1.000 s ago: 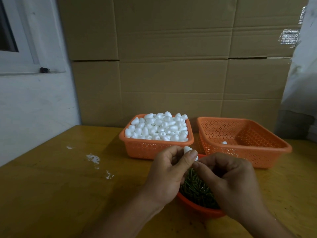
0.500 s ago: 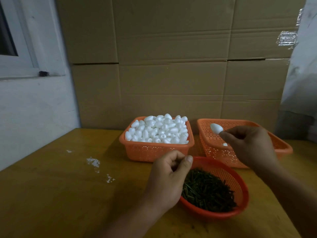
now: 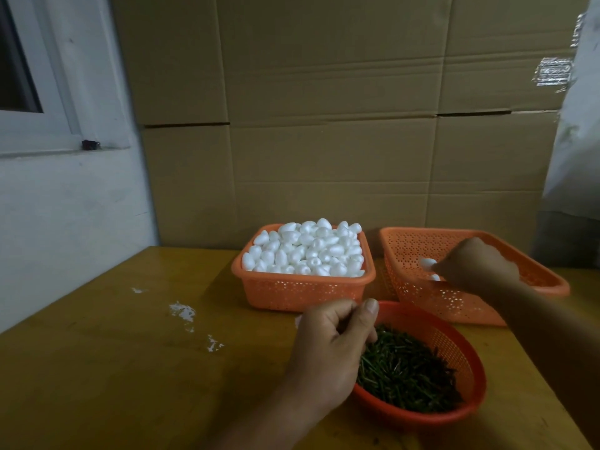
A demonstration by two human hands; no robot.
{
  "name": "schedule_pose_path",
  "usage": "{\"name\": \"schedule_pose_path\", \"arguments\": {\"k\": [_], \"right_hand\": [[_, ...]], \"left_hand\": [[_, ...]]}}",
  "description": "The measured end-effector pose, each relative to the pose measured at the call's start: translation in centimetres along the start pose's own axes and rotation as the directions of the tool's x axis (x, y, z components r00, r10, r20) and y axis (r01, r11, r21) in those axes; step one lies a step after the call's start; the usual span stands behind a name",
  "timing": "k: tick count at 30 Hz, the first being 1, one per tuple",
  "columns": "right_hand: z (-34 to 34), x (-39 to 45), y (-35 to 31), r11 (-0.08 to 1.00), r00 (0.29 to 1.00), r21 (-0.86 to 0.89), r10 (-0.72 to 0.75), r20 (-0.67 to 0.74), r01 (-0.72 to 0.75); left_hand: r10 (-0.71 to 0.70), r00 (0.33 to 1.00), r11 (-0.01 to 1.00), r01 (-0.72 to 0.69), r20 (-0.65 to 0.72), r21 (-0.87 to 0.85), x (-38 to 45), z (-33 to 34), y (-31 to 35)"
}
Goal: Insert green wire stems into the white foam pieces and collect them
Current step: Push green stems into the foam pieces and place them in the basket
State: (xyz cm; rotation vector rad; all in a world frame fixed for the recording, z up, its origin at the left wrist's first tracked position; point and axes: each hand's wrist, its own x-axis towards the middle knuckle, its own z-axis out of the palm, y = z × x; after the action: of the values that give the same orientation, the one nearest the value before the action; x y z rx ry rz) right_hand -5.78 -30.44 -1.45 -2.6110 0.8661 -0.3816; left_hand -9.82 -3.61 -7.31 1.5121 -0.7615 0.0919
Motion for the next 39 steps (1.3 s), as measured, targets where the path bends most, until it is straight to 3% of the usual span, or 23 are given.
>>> {"name": "schedule_pose_path", "arguments": {"k": [7,15,20,24,28,31,36,39], "right_hand": [[0.1,1.1,-0.3,0.997,0.988,-0.073,0.002,0.153,0.009],[-0.3,0.3,0.3,0.999,0.997,-0.027,0.03,0.066,-0.029],[-1.2,-2.5,0.5,0.992,0.989,0.103,-0.065,-0.135,0.079],[-2.6,-6.9,0.4,0.927,0.973,0.309,-0.173,-0.151,0.213],[-2.8,-12.2,0.2,0.845,0.93,0.39,-0.343,-0.13,0.366],[-1.9,-14.6,0.1,0.802,0.906,0.431,-0.409,-0.111,0.414],[-0.9,-15.4,-0.5,0.817,0.88,0.325,-0.44,-0.179,0.476],[-0.4,-15.3,-0.4,0.823,0.883,0.321,-0.431,-0.184,0.468]], "left_hand": [[0.002,1.0,1.0,-0.002,0.026,0.015,-0.1,-0.1,0.1],[0.003,0.998,1.0,-0.002,0.065,-0.003,-0.2,0.1,0.7],[-0.008,0.998,0.999,0.006,0.066,0.034,-0.2,-0.1,0.5],[-0.009,0.998,0.998,0.005,0.065,0.058,-0.2,-0.2,0.7],[-0.015,0.998,0.996,0.01,0.057,0.085,-0.1,-0.1,1.0],[-0.036,0.999,0.991,0.032,0.026,0.131,0.2,-0.4,1.2],[-0.128,0.988,0.969,0.144,-0.09,0.203,2.8,-2.7,1.5],[-0.074,0.979,0.882,0.154,-0.192,0.445,6.2,-6.2,1.3]]}}
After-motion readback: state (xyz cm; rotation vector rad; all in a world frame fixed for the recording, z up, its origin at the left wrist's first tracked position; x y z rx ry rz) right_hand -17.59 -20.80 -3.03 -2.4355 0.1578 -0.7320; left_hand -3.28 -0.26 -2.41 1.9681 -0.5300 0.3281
